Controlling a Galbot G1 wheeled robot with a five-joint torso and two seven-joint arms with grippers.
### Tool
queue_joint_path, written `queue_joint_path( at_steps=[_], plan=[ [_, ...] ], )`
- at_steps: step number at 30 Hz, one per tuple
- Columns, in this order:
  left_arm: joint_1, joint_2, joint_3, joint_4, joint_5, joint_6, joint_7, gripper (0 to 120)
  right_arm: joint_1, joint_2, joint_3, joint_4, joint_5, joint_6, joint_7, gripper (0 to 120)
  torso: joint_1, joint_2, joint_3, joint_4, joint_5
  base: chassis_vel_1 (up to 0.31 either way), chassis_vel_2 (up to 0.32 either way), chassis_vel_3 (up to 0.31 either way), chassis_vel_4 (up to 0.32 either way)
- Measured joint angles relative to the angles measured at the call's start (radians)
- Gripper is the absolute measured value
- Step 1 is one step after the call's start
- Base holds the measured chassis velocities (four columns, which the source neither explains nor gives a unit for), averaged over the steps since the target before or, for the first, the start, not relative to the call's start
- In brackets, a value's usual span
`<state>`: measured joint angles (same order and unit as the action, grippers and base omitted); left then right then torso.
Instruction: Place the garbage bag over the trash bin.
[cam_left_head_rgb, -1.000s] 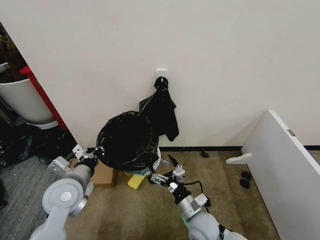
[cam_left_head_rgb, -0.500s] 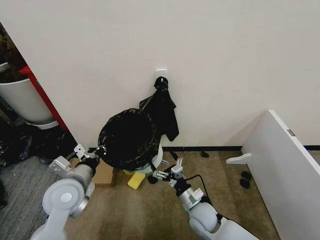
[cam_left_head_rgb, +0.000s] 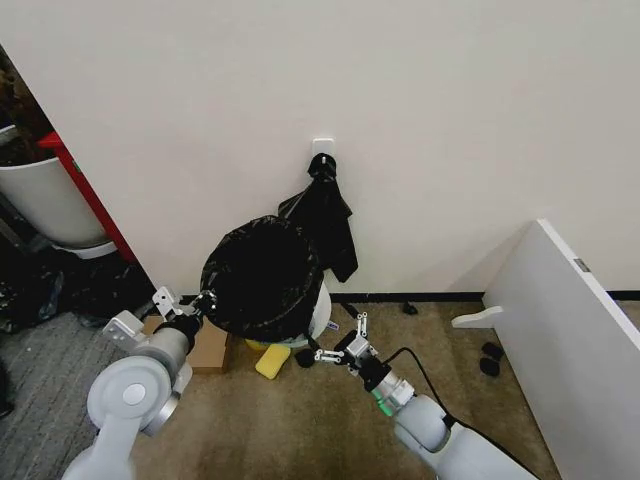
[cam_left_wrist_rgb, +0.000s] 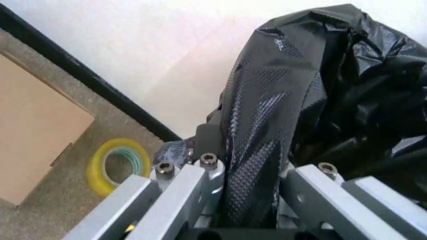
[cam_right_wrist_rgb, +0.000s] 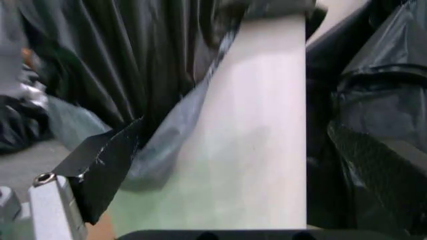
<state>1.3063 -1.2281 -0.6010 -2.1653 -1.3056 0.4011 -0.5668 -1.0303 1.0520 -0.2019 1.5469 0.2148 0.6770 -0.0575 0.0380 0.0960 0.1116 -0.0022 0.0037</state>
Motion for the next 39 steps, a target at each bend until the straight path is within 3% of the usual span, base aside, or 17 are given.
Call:
queue_joint_path(
  at_steps=[4, 8, 12, 16, 20, 22, 34, 39],
  plan=[
    [-0.002, 0.002, 0.0, 0.01, 0.008, -0.005, 0.007, 3, -0.003, -0.019, 0.015, -0.001, 0.135, 0.047, -0.15, 100, 0.0, 0.0, 0.0, -0.0001, 0.0001, 0.0, 0.0, 0.0, 0.0],
    [-0.002, 0.012, 0.006, 0.033, 0.026, -0.017, 0.016, 3, -0.008, -0.041, 0.07, 0.002, 0.472, 0.064, -0.503, 100, 0.0, 0.0, 0.0, 0.0, 0.0002, 0.0, 0.0, 0.0, 0.0],
    [0.0, 0.018, 0.026, 0.046, 0.042, -0.023, 0.022, 3, -0.015, -0.047, 0.099, 0.037, 0.557, 0.055, -0.574, 100, 0.0, 0.0, 0.0, -0.0001, 0.0, 0.0, 0.0, 0.0, 0.0],
    [0.016, 0.026, 0.071, 0.056, 0.077, -0.026, 0.03, 3, -0.031, -0.04, 0.127, 0.103, 0.542, 0.047, -0.488, 100, 0.0, 0.0, 0.0, -0.0002, 0.0, 0.0, 0.0, 0.0, 0.0],
    [0.045, 0.037, 0.139, 0.078, 0.186, -0.017, 0.055, 3, -0.039, -0.005, 0.132, 0.236, 0.307, -0.001, -0.064, 100, 0.0, 0.0, 0.0, 0.0, 0.0002, 0.0, 0.0, 0.0, 0.0],
    [0.048, 0.042, 0.164, 0.108, 0.237, -0.01, 0.07, 3, -0.037, 0.004, 0.131, 0.256, 0.24, -0.021, 0.019, 100, 0.0, 0.0, 0.0, 0.0001, 0.0, 0.0, 0.0, 0.0, 0.0],
    [0.021, 0.012, 0.34, 0.238, 0.341, 0.0, 0.142, 3, -0.038, 0.042, 0.13, 0.23, 0.16, -0.027, 0.047, 100, 0.0, 0.0, 0.0, -0.0002, 0.0001, 0.0, 0.0, 0.0, 0.0],
    [0.021, 0.004, 0.391, 0.269, 0.4, -0.045, 0.18, 3, -0.037, 0.045, 0.129, 0.223, 0.16, -0.027, 0.043, 100, 0.0, 0.0, 0.0, -0.0002, 0.0001, 0.0, 0.0, 0.0, 0.0]
  ],
)
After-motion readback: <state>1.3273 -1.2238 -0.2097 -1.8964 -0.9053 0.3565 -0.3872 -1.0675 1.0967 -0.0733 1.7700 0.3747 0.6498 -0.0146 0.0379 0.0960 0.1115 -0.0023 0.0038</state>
